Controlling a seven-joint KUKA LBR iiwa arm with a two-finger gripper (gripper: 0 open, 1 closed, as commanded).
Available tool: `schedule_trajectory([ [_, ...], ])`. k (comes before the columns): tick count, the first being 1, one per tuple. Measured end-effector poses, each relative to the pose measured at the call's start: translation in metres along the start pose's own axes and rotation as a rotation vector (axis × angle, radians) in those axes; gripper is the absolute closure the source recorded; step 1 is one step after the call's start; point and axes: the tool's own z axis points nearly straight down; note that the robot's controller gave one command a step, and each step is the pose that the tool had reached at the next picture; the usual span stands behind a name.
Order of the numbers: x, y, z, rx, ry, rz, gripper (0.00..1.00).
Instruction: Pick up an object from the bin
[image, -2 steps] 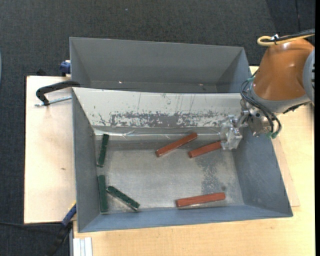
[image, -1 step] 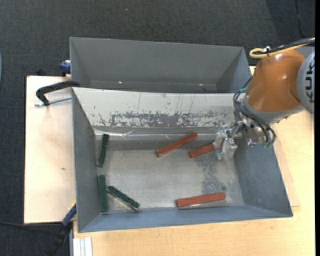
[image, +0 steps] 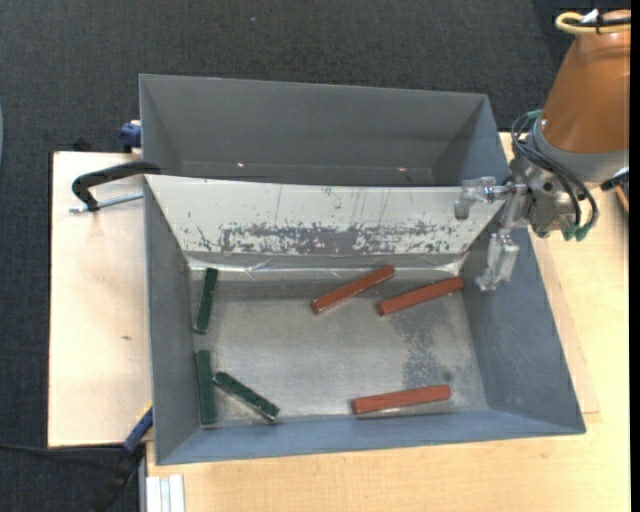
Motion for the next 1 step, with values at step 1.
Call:
schedule_trajectory([
  [1, 0.0009, 0.0005, 0.0018, -0.001, 0.004, 0.000, 0.00],
])
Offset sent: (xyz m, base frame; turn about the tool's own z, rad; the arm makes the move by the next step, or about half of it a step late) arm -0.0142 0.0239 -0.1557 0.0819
